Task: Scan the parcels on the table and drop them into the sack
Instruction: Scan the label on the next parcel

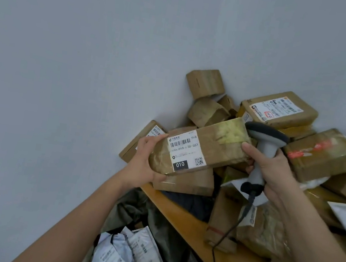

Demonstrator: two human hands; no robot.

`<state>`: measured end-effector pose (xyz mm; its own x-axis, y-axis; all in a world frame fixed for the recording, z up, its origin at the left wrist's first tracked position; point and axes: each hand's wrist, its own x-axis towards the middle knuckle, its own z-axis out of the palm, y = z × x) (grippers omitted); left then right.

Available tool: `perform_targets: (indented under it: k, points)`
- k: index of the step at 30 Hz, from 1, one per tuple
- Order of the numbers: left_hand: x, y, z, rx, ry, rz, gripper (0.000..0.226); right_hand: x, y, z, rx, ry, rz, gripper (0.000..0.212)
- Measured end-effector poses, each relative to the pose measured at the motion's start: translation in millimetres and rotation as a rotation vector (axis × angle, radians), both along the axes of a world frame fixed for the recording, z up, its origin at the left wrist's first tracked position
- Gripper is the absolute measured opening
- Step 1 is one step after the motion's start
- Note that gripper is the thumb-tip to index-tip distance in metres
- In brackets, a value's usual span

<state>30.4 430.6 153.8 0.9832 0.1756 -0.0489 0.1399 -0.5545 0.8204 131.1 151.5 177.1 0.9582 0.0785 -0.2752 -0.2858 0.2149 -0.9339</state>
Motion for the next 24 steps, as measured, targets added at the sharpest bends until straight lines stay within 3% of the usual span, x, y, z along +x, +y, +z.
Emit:
perform_targets:
  k: [3,4,6,11,16,19,24]
  points:
    - [-6.8,1.1,1.2,-0.545,0.052,0.231,0.133,-4.5,2.9,2.2,0.04,0.008,-0.075,0.065]
    - [-8.3,4.1,-0.5,-0.719,0.083,0.262,0.13,-5.6,3.2,2.9,0.059,0.016,-0.086,0.062]
    - [-13.2,8.6,-4.2,-0.888,0.176,0.193,0.109,-8.1,2.5,3.7,0.096,0.026,-0.087,0.058]
    - [-24.2,9.8,-4.8,-0.986,0.215,0.207,0.058,-15.8,0.5,10.3,0.045,0.049,-0.049,0.048]
    - [-27.2,10.8,-4.3,-0.94,0.144,0.352,0.073,-20.9,1.2,24.4,-0.176,0.027,0.058,0.043]
    - [-27.9,6.6,-2.4,-0.908,0.113,0.457,0.081,-30.1,3.7,42.5,-0.197,-0.013,0.201,0.03]
    - [-24.7,-1.1,0.8,-0.928,0.056,0.544,0.061,-49.7,16.6,81.3,-0.237,-0.14,0.427,0.026]
